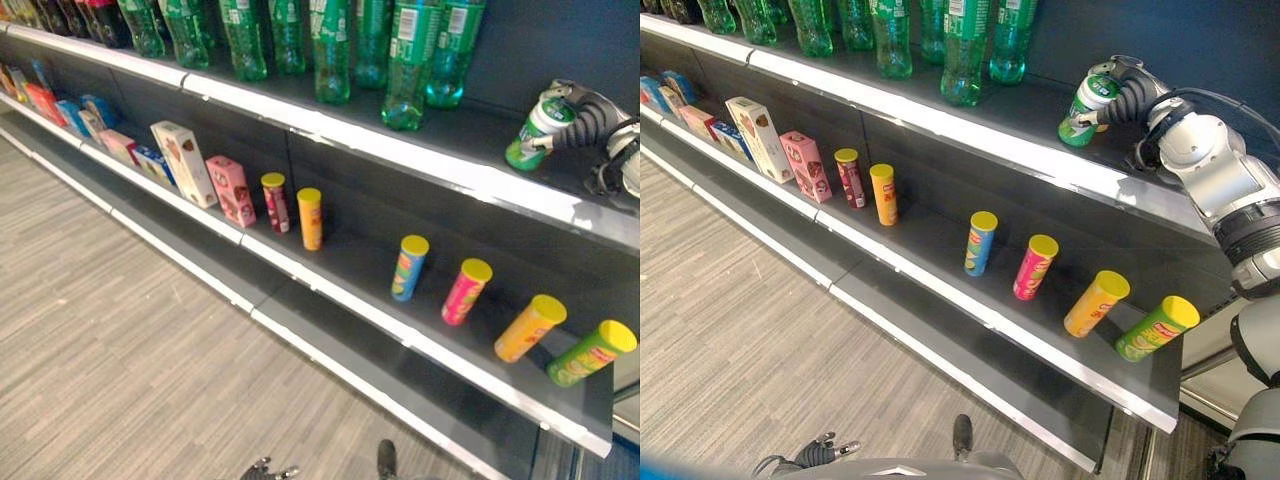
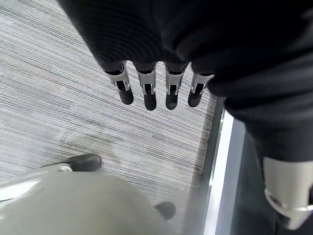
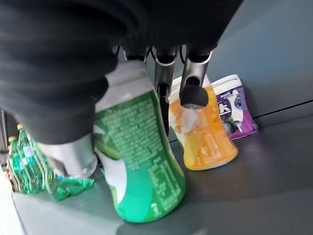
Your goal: Put the goods on the table back onto the shelves and tidy them up.
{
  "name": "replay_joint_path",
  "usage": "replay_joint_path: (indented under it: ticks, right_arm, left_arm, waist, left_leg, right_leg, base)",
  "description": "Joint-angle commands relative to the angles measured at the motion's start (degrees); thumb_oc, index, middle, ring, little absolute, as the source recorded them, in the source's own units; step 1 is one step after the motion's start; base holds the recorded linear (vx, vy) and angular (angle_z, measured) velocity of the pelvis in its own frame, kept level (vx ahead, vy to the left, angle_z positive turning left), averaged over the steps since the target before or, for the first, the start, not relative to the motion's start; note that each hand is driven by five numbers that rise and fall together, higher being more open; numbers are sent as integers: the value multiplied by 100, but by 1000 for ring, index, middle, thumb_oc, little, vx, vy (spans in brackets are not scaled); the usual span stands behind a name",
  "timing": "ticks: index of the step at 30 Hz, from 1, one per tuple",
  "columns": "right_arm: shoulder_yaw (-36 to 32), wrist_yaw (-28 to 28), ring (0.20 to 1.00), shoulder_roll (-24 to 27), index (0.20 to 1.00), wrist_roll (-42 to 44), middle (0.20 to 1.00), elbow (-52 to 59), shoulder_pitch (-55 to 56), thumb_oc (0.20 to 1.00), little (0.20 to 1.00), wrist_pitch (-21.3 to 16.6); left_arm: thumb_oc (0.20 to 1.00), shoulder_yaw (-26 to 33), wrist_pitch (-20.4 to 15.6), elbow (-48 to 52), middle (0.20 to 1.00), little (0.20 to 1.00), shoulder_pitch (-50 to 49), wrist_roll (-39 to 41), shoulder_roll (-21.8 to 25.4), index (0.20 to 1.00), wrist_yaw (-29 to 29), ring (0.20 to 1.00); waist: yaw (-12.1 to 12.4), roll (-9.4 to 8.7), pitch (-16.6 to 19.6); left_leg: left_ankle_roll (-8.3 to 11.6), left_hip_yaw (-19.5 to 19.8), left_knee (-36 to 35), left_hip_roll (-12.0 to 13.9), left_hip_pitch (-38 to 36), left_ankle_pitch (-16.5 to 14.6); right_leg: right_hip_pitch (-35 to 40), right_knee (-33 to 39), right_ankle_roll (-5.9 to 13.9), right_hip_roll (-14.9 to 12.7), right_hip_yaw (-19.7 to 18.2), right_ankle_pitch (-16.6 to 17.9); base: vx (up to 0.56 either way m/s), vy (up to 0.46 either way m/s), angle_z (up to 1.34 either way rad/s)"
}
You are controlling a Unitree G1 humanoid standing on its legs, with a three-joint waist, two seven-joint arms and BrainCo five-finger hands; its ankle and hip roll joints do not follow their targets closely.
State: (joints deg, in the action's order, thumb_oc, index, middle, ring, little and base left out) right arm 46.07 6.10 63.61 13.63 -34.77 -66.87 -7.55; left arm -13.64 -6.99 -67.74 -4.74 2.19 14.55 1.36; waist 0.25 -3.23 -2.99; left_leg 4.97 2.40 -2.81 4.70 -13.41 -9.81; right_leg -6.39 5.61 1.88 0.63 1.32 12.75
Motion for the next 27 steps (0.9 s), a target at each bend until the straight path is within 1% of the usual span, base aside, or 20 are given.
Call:
replay_joint_path:
  ticks: [1, 3, 14, 22, 27]
  right_arm:
    - [394, 149, 200, 140, 200, 131, 200, -134, -660, 200, 200, -49]
    - [463, 246, 200, 267, 200, 250, 200, 68, -619, 200, 200, -102]
    - [722, 488, 200, 551, 200, 466, 200, 536, -576, 200, 200, -142]
    - [782, 556, 200, 513, 200, 427, 200, 493, -562, 200, 200, -113]
    - [788, 583, 200, 543, 200, 391, 200, 425, -516, 200, 200, -93]
  left_arm:
    - [1000, -204, -155, 221, 1000, 1000, 234, 79, 373, 1000, -39, 1000]
    - [1000, -268, -158, 289, 1000, 1000, 243, 46, 355, 1000, -79, 1000]
    - [1000, -339, -152, 411, 1000, 1000, 306, -55, 382, 1000, -170, 1000]
    - [1000, -260, -156, 430, 1000, 1000, 272, -57, 394, 1000, -171, 1000]
    - [1000, -311, -155, 471, 1000, 1000, 258, -80, 386, 1000, -193, 1000]
  waist:
    - [105, -85, -297]
    - [79, -84, -288]
    - [59, -116, -287]
    - [130, -147, -326]
    - [107, -130, -325]
  left_leg:
    - [45, -57, 32, -161, 43, 133]
    - [48, -64, 57, -157, 52, 122]
    - [43, -78, 72, -154, 60, 68]
    - [38, -186, 47, -156, 55, 53]
    - [31, -159, 44, -152, 51, 57]
  right_leg:
    - [34, -703, 442, -222, -137, -1187]
    - [32, -720, 436, -210, -173, -1206]
    - [8, -737, 441, -176, -201, -1219]
    - [-14, -690, 489, -206, -178, -1134]
    - [-2, -701, 485, -223, -190, -1148]
  base:
    - [0, 0, 0]
    - [0, 0, 0]
    - [0, 0, 0]
    - [-4, -1, -1]
    - [2, 0, -2]
